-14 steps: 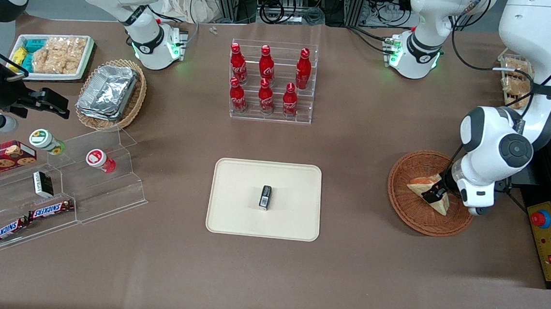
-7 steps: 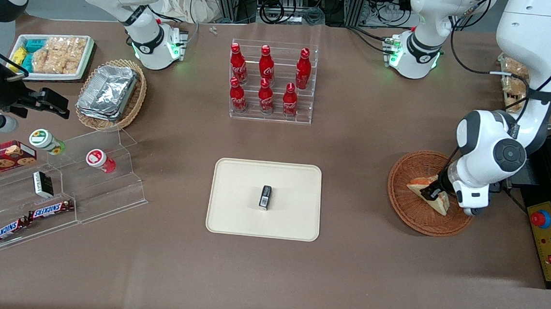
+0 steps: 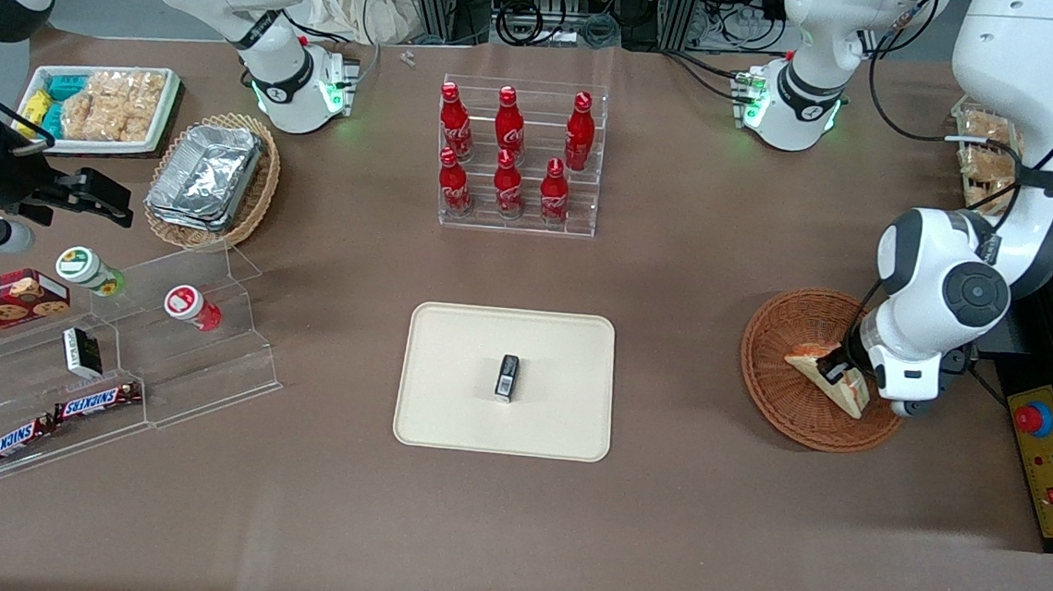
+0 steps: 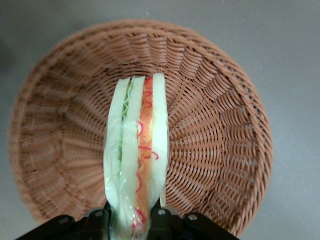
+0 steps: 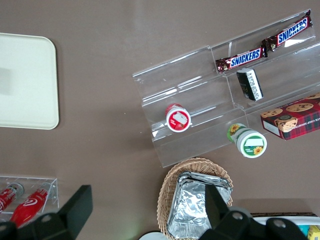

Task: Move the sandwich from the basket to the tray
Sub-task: 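Lift the sandwich up out of the basket with the left gripper, then carry the sandwich over to the cream tray beside the black box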

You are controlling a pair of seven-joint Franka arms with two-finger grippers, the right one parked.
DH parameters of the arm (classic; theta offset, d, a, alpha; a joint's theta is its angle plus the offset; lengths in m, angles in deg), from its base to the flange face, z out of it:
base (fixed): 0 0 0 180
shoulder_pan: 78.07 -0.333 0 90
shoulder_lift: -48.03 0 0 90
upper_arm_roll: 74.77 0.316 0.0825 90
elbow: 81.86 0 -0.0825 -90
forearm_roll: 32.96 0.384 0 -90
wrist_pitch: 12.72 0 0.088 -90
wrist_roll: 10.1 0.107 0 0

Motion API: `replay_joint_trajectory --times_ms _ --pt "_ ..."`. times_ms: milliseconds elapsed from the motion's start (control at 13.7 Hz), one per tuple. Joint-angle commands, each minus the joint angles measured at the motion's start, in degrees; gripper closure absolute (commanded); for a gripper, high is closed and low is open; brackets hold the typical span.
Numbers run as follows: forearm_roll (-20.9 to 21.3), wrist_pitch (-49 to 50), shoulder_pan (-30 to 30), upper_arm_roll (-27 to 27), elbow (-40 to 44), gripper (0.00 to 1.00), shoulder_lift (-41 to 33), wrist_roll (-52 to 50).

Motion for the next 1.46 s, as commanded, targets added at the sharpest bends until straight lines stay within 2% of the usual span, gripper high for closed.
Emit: replay_joint_trajectory --times_ms 0,146,293,512,659,805,951,1098,1390 --pt "1.10 16.49 0.35 -0.84 9.53 1.00 -3.79 5.49" --pt "1.01 29.42 0.35 -2.15 20.34 1.00 -3.36 11.54" --pt "0.66 37.97 0.44 -3.91 28.53 1.00 -3.27 18.50" --pt "0.31 42.57 0.52 -10.66 35.15 1.00 -2.65 20.10" --pt "0.30 41.97 0.52 -16.63 36.73 1.00 0.50 21.42" --pt "0.56 41.26 2.01 -20.86 39.62 1.00 6.98 20.99" --pt "0.74 38.12 5.78 -20.88 42.70 1.00 14.19 19.41" --pt "1.18 30.84 9.12 -20.71 43.33 1.00 19.65 15.20" --pt "6.09 20.71 14.23 -20.62 43.33 1.00 27.39 12.73"
